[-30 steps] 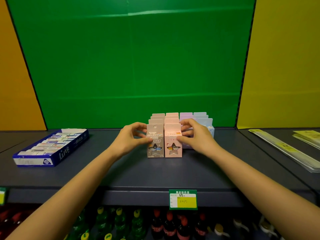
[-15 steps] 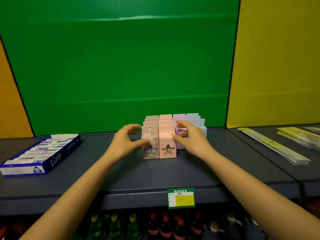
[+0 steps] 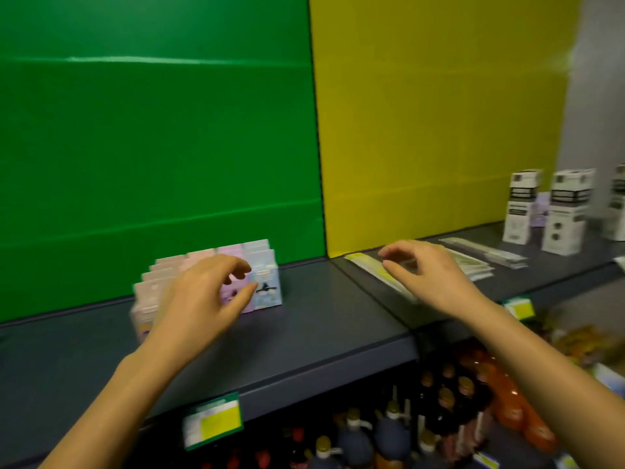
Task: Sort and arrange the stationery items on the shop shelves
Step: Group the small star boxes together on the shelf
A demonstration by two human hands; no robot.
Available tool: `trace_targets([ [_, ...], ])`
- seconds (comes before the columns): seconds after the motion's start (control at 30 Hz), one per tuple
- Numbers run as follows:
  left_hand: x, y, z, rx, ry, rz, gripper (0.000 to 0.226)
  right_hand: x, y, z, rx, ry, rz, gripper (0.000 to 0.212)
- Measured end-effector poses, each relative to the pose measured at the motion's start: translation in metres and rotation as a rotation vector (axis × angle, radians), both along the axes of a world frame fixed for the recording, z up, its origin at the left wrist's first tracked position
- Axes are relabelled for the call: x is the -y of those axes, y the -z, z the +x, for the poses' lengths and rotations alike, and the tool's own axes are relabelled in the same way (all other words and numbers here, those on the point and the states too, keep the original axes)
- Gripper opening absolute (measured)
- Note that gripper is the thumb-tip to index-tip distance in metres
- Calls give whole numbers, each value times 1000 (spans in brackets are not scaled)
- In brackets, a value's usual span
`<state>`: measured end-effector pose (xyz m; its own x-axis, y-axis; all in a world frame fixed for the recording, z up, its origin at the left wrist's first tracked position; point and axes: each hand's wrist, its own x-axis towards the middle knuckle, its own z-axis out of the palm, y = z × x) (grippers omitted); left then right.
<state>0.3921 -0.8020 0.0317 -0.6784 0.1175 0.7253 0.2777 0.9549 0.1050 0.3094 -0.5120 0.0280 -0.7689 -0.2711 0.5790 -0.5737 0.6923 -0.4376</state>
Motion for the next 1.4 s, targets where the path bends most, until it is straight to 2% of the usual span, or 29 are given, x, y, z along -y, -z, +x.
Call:
trace_targets([
  [0.33,-180,31,-71,97,53,-82,39,-224,28,-19,84,233,62,18],
  [0.5,-270,42,-98,112,92,-25,26,-313,36,-46,60,274,59,18],
  [0.7,-356,34,-138,126,182,0,26,-386,33,-77,59,319,8,20],
  [0.87,-437,32,-181,137,325,3,35,-441,36,-111,36,356,-57,19],
  [1.17,-592,37,-274,230,497,126,23,-556,44,-193,49,454,0,16],
  [1.4,-670,22,-354,282,459,250,35,-623,27,-264,78,466,-44,20],
])
